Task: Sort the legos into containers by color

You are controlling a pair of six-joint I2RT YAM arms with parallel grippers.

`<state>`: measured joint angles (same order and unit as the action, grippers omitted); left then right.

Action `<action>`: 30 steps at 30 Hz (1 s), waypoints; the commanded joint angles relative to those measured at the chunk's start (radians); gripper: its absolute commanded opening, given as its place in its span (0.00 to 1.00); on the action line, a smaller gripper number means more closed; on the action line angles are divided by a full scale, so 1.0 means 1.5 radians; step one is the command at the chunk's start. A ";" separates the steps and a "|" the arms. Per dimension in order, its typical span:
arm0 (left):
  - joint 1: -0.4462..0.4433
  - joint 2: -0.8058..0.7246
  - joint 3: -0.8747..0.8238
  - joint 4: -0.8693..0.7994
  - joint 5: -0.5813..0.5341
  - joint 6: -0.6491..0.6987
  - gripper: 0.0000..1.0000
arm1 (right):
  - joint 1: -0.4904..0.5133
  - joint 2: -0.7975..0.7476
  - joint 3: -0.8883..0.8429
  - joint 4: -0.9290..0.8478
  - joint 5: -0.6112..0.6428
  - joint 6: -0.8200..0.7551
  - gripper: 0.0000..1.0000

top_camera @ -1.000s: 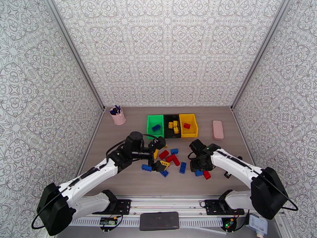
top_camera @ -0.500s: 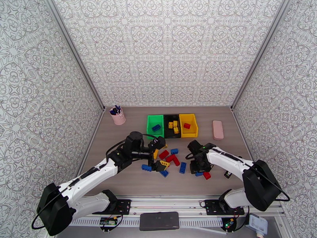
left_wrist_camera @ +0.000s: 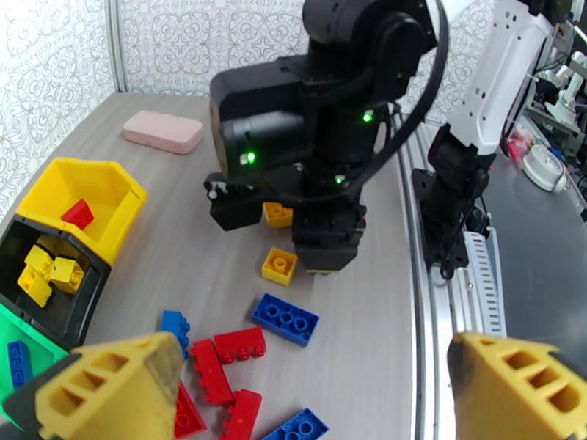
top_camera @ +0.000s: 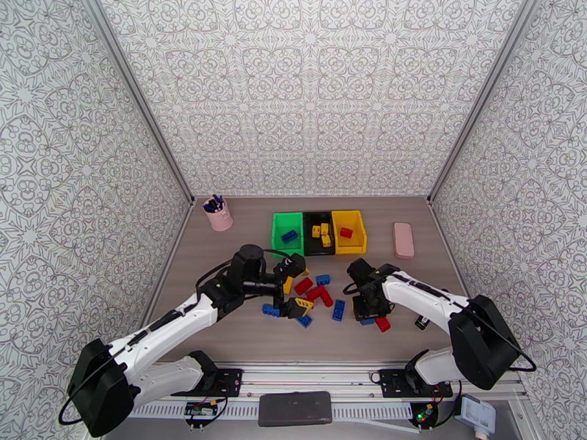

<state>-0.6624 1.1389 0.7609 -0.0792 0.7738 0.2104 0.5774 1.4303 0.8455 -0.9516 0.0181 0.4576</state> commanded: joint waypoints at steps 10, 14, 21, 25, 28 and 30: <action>0.033 -0.062 -0.055 0.047 -0.062 -0.090 1.00 | 0.001 0.032 0.222 0.151 0.033 -0.048 0.34; 0.047 -0.100 -0.082 0.061 -0.091 -0.117 1.00 | 0.001 0.112 0.322 0.220 -0.016 -0.078 0.35; 0.065 -0.166 -0.119 0.055 -0.169 -0.159 0.99 | 0.010 0.283 0.513 0.291 -0.084 -0.140 0.35; 0.072 -0.202 -0.141 0.055 -0.208 -0.179 1.00 | 0.017 0.392 0.632 0.297 -0.083 -0.165 0.35; 0.075 -0.217 -0.147 0.051 -0.230 -0.191 1.00 | 0.019 0.465 0.713 0.296 -0.078 -0.176 0.35; 0.076 -0.221 -0.152 0.046 -0.244 -0.198 1.00 | 0.019 0.506 0.755 0.293 -0.074 -0.179 0.35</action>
<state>-0.5583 0.8207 0.5522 -0.0044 0.4683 -0.0517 0.6010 2.1216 1.9018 -0.5179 -0.0906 0.2218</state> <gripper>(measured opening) 0.996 0.402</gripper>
